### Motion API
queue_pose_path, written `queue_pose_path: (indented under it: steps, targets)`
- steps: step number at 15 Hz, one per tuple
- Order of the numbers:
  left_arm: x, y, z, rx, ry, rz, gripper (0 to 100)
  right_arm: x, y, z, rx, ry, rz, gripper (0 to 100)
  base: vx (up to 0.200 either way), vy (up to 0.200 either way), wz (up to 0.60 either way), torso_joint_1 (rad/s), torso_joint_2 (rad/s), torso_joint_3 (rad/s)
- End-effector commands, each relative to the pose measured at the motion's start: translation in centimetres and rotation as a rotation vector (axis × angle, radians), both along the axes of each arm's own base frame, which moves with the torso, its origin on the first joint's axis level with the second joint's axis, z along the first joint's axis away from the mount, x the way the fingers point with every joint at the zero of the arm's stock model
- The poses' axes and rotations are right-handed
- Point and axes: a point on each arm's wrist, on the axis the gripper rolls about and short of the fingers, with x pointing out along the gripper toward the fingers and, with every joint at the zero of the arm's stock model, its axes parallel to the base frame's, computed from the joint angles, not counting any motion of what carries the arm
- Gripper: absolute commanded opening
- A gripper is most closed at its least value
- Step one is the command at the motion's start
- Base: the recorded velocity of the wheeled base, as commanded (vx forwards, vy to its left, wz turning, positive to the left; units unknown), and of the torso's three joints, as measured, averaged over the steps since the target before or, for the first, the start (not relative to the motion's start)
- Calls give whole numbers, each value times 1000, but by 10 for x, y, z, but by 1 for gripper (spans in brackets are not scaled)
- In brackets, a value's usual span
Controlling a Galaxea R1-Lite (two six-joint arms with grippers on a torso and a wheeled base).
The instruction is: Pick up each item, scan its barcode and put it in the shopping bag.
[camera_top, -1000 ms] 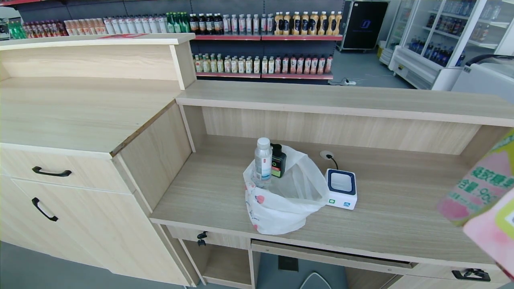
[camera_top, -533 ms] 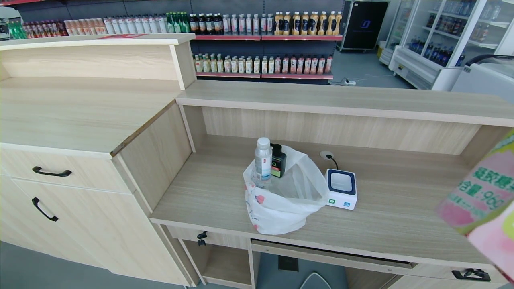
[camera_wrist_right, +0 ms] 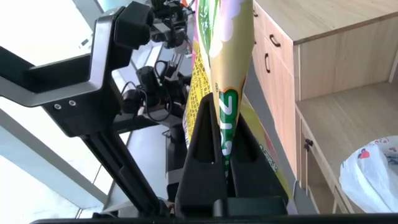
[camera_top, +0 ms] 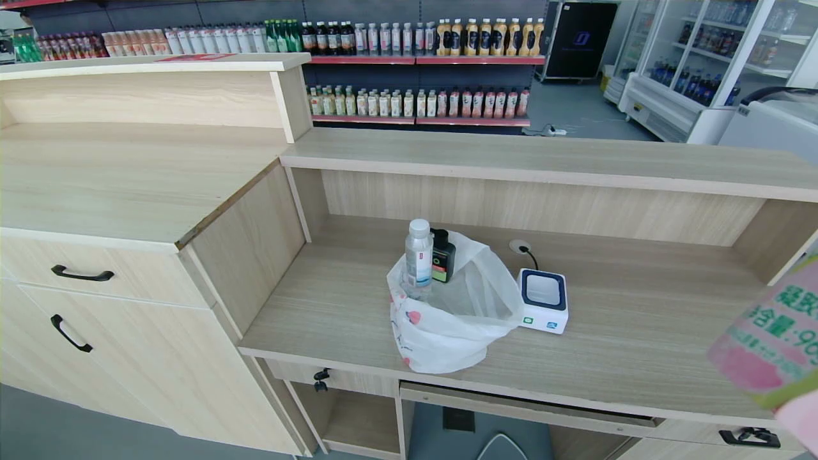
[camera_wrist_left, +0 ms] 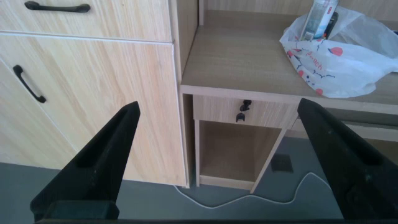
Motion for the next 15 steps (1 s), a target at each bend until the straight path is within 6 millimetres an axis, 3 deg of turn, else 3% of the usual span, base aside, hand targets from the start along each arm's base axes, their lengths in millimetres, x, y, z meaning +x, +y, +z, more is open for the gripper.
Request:
queue_pose_path:
  steps: [1, 9, 12, 15]
  targets:
    - [0, 0, 0, 0, 1, 0, 100, 1, 0, 0, 0, -1, 1, 0, 0, 0, 0, 0, 0, 0]
    - [0, 0, 0, -2, 1, 0, 100, 2, 0, 1, 0, -4, -1, 0, 0, 0, 0, 0, 0, 0]
    - [0, 0, 0, 0, 1, 0, 100, 6, -1, -7, -2, 2, -38, 0, 0, 0, 0, 0, 0, 0]
    - [0, 0, 0, 0, 1, 0, 100, 55, -21, -44, -89, -61, -505, 0, 0, 0, 0, 0, 0, 0]
